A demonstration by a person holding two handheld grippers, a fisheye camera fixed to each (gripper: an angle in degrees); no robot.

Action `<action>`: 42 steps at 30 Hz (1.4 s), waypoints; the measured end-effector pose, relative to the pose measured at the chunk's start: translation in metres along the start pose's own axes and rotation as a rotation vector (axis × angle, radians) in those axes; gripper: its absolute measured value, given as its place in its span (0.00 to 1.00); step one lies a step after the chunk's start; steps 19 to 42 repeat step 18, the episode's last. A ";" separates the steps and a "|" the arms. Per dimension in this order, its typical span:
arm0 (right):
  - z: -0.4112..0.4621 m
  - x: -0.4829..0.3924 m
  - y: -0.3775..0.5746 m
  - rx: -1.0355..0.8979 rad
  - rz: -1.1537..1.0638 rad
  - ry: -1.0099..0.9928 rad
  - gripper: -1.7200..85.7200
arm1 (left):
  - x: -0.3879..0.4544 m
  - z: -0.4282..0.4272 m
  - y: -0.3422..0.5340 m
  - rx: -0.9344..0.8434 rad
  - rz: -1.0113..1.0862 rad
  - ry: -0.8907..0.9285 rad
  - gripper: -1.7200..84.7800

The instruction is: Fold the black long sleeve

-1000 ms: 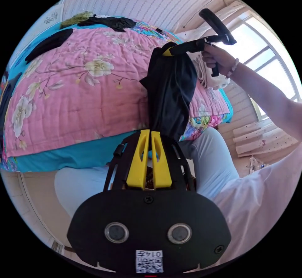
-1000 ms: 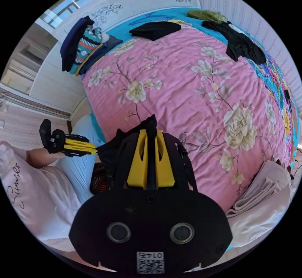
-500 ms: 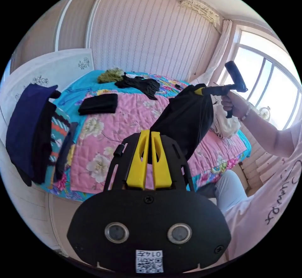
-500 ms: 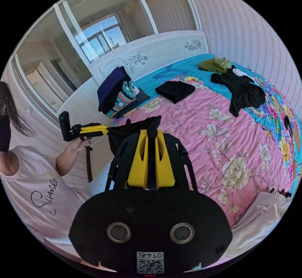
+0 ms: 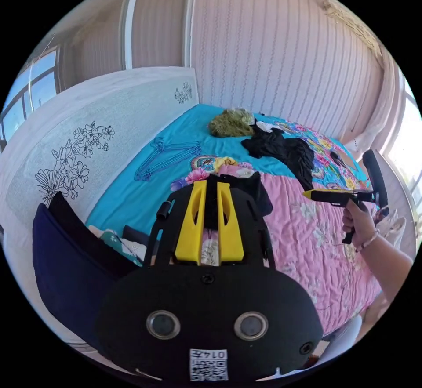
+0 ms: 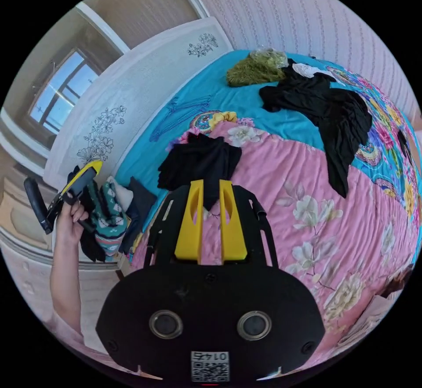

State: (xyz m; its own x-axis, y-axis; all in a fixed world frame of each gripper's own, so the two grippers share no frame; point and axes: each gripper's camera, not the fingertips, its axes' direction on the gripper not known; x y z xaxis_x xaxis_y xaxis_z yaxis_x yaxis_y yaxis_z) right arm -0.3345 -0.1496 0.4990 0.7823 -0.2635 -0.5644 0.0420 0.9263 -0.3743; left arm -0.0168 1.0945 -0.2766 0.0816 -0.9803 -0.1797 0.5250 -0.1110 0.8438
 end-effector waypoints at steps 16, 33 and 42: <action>-0.215 0.181 0.598 0.004 0.202 0.205 0.09 | 0.377 -0.066 0.236 0.056 0.584 0.564 0.08; -0.257 0.199 0.651 0.092 0.308 0.286 0.10 | 0.444 -0.064 0.249 0.005 0.620 0.684 0.08; -0.257 0.199 0.651 0.092 0.308 0.286 0.10 | 0.444 -0.064 0.249 0.005 0.620 0.684 0.08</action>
